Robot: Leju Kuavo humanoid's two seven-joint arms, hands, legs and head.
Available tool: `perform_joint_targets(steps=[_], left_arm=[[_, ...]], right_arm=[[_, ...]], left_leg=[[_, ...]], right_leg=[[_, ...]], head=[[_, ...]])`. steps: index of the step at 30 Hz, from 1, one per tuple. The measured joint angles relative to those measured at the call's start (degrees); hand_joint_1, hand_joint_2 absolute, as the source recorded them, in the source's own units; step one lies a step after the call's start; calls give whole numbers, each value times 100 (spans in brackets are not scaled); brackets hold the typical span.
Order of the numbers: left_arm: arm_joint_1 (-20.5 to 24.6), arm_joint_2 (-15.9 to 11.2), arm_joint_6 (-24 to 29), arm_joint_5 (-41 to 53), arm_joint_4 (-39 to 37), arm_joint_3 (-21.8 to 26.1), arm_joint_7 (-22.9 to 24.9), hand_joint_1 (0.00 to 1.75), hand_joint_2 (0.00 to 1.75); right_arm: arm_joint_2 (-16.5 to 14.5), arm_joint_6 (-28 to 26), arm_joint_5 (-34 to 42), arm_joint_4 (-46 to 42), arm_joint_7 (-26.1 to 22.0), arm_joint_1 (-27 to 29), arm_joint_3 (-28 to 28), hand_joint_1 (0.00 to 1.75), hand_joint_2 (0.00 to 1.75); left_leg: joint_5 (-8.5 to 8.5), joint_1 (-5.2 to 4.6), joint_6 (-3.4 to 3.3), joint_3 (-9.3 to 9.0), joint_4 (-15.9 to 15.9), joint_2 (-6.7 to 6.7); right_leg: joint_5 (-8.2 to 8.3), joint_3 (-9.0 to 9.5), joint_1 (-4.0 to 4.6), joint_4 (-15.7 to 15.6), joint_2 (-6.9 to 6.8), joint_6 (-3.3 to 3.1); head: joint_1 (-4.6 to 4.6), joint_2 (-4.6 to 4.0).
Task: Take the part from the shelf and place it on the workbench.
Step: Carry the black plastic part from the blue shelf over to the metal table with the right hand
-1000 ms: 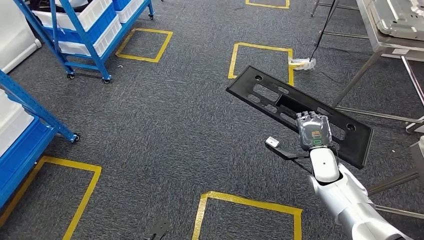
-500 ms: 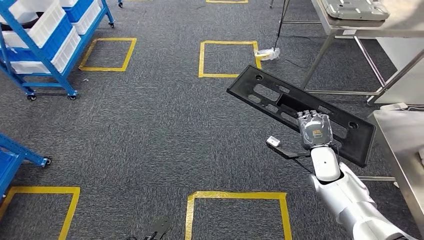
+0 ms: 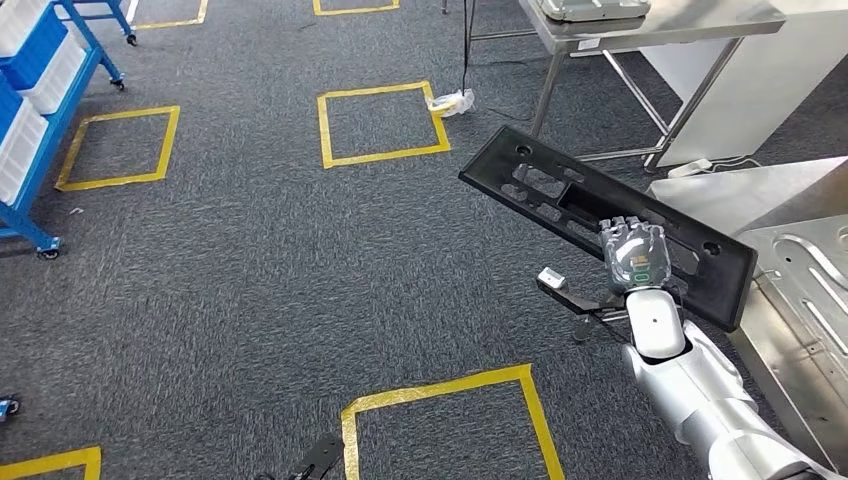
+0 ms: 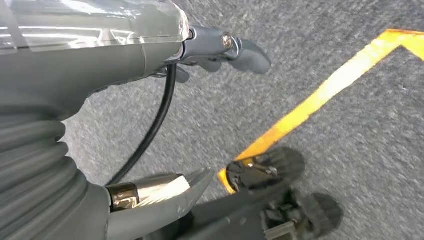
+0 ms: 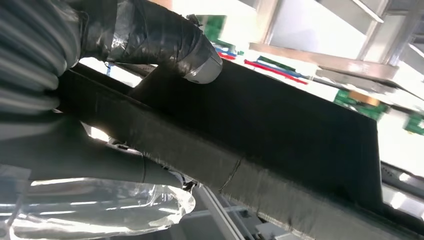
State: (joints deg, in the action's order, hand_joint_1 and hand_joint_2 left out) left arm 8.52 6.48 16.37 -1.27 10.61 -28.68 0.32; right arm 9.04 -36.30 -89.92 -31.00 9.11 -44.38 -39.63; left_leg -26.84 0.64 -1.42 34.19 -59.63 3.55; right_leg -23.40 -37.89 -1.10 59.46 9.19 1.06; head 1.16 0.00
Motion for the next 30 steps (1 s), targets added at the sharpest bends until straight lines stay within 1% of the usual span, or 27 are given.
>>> perform_joint_targets(steps=[1, 2, 3, 4, 5, 6, 7, 8, 9, 10, 12, 13, 14, 15, 16, 17, 18, 20, 21, 22, 23, 24, 25, 26, 27, 29, 30], left_arm=[[7, -1, 1, 0, 1, 1, 0, 0, 175], [17, -1, 2, 0, 1, 1, -2, 0, 175], [25, 1, 1, 0, 1, 2, -4, 0, 175], [27, 2, 0, 0, 1, 2, -5, 0, 175], [21, 2, -1, 0, 1, 2, -6, 0, 175], [11, 2, -2, 0, 1, 2, -5, 0, 175], [2, 1, -3, -1, 1, 2, -4, 0, 175], [-4, 0, -3, -4, 1, 2, -1, 0, 175], [-6, 1, -4, -8, 1, 2, 3, 0, 175], [-6, 2, -6, -11, 1, 2, 7, 0, 175], [-8, 2, -9, -15, 1, 3, 13, 0, 175], [-10, 2, -10, -15, 1, 4, 14, 0, 175], [-14, 3, -10, -15, 1, 4, 17, 0, 175], [-16, 5, -11, -15, 1, 4, 20, 0, 175], [-14, 10, -10, -15, 1, 5, 24, 0, 175], [-13, 16, -10, -15, 1, 6, 26, 0, 175], [-12, 21, -10, -16, 1, 8, 27, 0, 175], [-32, 26, -12, -22, 1, 13, 30, 0, 175], [-51, 26, -16, -27, 1, 16, 32, 0, 175], [-68, 26, -20, -32, 1, 19, 33, 0, 175], [-79, 26, -24, -36, 1, 22, 34, 0, 175], [-81, 25, -27, -37, 1, 25, 34, 0, 175], [-76, 23, -26, -37, 1, 30, 34, 0, 175], [-71, 21, -25, -37, 1, 33, 33, 0, 175], [-67, 18, -22, -36, 0, 37, 33, 0, 175], [-62, 16, -19, -33, -1, 41, 36, 0, 175], [-57, 16, -16, -31, -1, 42, 38, 0, 175]], right_arm=[[16, 0, 0, 7, -1, 8, -1, 173, 175], [30, 0, -1, 11, -1, 7, -2, 173, 175], [37, 0, -2, 12, -2, 1, -4, 173, 175], [33, 0, -3, 11, -3, -4, -7, 173, 175], [29, 0, -4, 12, -3, -8, -9, 173, 175], [26, 0, -5, 15, 0, -4, -12, 173, 175], [25, 0, -5, 22, 5, 4, -15, 173, 175], [25, 0, -6, 30, 10, 12, -19, 173, 175], [25, 0, -7, 38, 15, 15, -24, 173, 175], [25, 0, -7, 43, 19, 14, -30, 173, 175], [25, 0, -7, 45, 36, -1, -48, 173, 175], [27, 1, -7, 48, 48, -7, -58, 173, 175], [33, 2, -7, 54, 59, -12, -69, 173, 175], [44, 5, -7, 60, 66, -17, -81, 173, 175], [58, 9, -7, 67, 68, -26, -94, 173, 175], [69, 14, -7, 73, 68, -49, -107, 173, 175], [77, 20, -7, 75, 67, -87, -119, 173, 175], [80, 31, -6, 76, 62, -192, -136, 173, 175], [80, 35, -6, 75, 52, -246, -140, 173, 175], [84, 45, -5, 72, 35, -294, -143, 173, 175], [90, 55, -5, 66, 16, -335, -144, 173, 175], [97, 67, -6, 57, -8, -373, -144, 173, 175], [105, 79, -6, 47, -31, -407, -144, 173, 175], [109, 85, -7, 33, -49, -435, -144, 173, 175], [116, 91, -7, 22, -66, -461, -144, 173, 175], [147, 97, -5, 4, -84, -485, -140, 173, 175], [168, 99, -5, 0, -87, -490, -138, 173, 175]], left_leg=[[23, 2, -37, -22, 49, -74], [49, 4, -79, -46, 102, -153], [73, 8, -116, -68, 154, -233], [84, 3, -138, -82, 182, -312], [83, -2, -147, -87, 193, -387], [78, -4, -147, -88, 193, -464], [68, -4, -144, -90, 191, -545], [55, -3, -137, -97, 188, -626], [38, -1, -125, -109, 183, -705], [15, -5, -107, -130, 177, -780], [-37, -37, -50, -169, 166, -907], [-62, -59, -18, -188, 163, -968], [-83, -76, 13, -206, 164, -1031], [-102, -80, 43, -226, 165, -1101], [-139, -70, 76, -238, 149, -1114], [-210, -53, 103, -223, 73, -1027], [-328, -35, 121, -153, -109, -879], [-670, -12, 135, 182, -817, -532], [-812, -10, 137, 398, -1223, -453], [-860, -8, 137, 570, -1508, -414], [-792, -8, 131, 659, -1594, -393], [-605, -8, 118, 633, -1431, -373], [-353, -6, 101, 522, -1090, -321], [-139, 0, 81, 378, -699, -171], [4, 15, 64, 248, -361, -23], [65, 19, 32, 125, -67, 166], [65, 13, 11, 107, -38, 116]], right_leg=[[-4, -13, 4, 5, -59, 30], [-58, -53, 17, 75, -220, 56], [-175, -142, 32, 260, -434, 80], [-346, -283, 34, 570, -670, 98], [-526, -461, 26, 946, -805, 124], [-659, -630, 8, 1297, -857, 150], [-692, -727, -11, 1495, -878, 172], [-615, -712, -27, 1469, -899, 191], [-453, -583, -38, 1226, -938, 203], [-247, -360, -38, 812, -1048, 207], [-26, 0, 29, 128, -1329, 158], [0, 76, 63, -35, -1411, 118], [-24, 76, 95, -61, -1398, 72], [-20, 68, 93, -66, -1308, 27], [-19, 78, 82, -76, -1233, -10], [-16, 93, 68, -91, -1155, -51], [-11, 111, 49, -107, -1082, -92], [-13, 129, 37, -115, -927, -156], [-17, 129, 43, -106, -836, -173], [-23, 131, 49, -95, -732, -184], [-31, 134, 52, -79, -626, -187], [-41, 137, 50, -61, -521, -183], [-53, 140, 42, -41, -425, -173], [-68, 132, 33, -16, -340, -155], [-80, 112, 28, 15, -255, -127], [-76, 59, 1, 36, -106, -47], [-59, 39, -10, 24, -31, -2]], head=[[4, 0], [12, 0], [21, 0], [27, 0], [35, 0], [35, 0], [37, 0], [37, 0], [37, 0], [38, 0], [34, 0], [31, 0], [27, 0], [23, 0], [24, 0], [23, 0], [19, 0], [11, 0], [7, 0], [8, 0], [7, 0], [8, 0], [8, 0], [8, 0], [12, 0], [12, 0], [12, 0]])
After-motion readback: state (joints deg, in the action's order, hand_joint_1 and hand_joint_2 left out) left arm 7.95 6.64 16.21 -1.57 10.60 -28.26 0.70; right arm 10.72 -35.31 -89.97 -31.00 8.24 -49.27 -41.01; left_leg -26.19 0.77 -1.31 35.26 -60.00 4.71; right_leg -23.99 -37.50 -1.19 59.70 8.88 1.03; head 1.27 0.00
